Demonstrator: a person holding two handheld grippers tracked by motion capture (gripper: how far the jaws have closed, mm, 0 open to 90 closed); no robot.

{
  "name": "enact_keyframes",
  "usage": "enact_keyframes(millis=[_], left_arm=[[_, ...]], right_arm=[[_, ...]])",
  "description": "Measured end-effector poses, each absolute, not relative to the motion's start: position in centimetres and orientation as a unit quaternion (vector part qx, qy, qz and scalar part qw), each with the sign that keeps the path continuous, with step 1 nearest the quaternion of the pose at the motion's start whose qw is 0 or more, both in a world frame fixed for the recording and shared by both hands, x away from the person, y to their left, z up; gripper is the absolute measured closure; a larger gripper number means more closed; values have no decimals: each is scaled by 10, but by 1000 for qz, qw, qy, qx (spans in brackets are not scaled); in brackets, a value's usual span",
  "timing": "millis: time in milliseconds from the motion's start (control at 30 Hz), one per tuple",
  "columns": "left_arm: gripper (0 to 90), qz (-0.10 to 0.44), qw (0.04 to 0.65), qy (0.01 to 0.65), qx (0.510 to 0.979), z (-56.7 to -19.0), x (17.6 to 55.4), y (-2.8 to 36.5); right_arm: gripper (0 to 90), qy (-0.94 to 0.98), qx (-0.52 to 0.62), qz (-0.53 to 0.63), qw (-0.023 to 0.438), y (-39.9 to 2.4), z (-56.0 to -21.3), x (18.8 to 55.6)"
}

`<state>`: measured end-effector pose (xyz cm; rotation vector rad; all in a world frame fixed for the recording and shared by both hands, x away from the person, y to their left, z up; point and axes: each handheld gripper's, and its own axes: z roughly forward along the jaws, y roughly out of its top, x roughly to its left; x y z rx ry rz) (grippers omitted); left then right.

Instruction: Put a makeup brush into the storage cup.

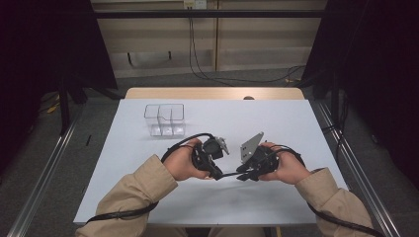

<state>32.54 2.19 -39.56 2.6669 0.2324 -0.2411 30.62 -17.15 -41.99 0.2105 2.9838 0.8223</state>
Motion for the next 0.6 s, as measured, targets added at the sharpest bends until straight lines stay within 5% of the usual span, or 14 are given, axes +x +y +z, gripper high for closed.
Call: enact_keyframes(millis=[133, 600], left_arm=[[838, -95, 231, 77, 965, -394, 326, 21], [835, -108, 242, 58, 962, -394, 329, 21]], right_arm=[[809, 963, 64, 262, 4, -171, -420, 307], [851, 968, 26, 250, -7, -170, -422, 304]])
